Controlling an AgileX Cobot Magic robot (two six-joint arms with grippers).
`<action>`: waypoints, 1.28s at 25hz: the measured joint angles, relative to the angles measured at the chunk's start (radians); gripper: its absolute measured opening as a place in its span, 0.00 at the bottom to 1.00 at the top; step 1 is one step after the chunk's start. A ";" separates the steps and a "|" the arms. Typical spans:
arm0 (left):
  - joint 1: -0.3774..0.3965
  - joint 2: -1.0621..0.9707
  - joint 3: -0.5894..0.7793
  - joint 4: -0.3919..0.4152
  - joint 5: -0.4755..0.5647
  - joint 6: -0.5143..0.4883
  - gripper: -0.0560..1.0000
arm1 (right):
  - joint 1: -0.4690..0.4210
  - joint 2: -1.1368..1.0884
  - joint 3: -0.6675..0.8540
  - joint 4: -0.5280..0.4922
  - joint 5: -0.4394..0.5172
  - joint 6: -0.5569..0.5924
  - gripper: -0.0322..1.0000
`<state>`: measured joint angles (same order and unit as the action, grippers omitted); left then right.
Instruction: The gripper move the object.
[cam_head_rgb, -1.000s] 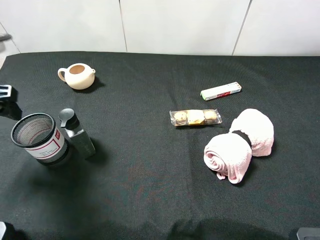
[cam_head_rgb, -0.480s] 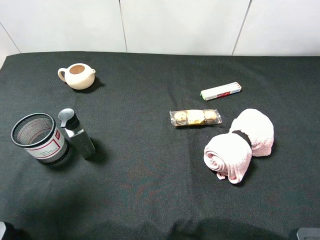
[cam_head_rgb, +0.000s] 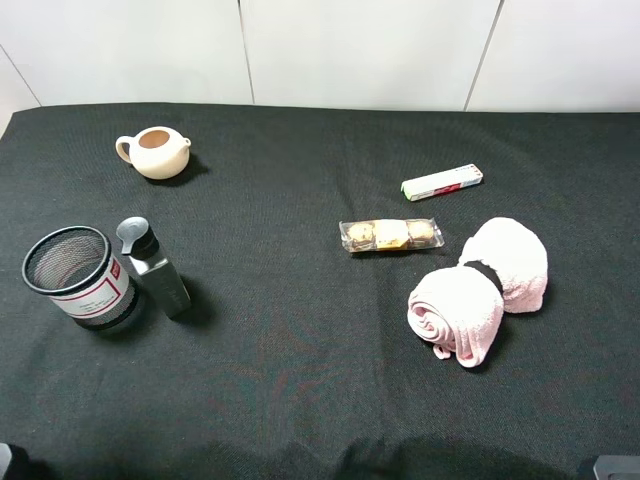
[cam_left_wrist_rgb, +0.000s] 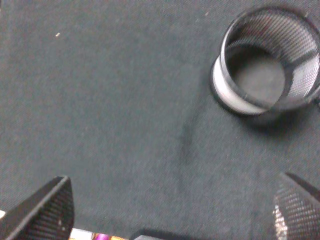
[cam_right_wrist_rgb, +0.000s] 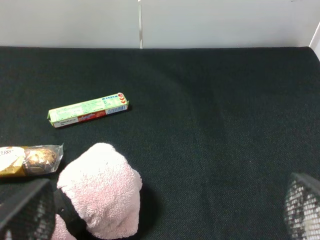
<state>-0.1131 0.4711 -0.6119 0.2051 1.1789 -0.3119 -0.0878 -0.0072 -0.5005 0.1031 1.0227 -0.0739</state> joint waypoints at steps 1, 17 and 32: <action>0.000 -0.038 0.000 0.002 0.000 0.007 0.84 | 0.000 0.000 0.000 0.000 0.000 0.000 0.70; 0.000 -0.455 0.029 -0.099 0.002 0.062 0.84 | 0.000 0.000 0.000 0.000 0.000 0.000 0.70; 0.000 -0.473 0.069 -0.139 0.002 0.137 0.84 | 0.000 0.000 0.000 0.000 0.000 0.000 0.70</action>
<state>-0.1131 -0.0017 -0.5432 0.0663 1.1808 -0.1752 -0.0878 -0.0072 -0.5005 0.1031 1.0227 -0.0739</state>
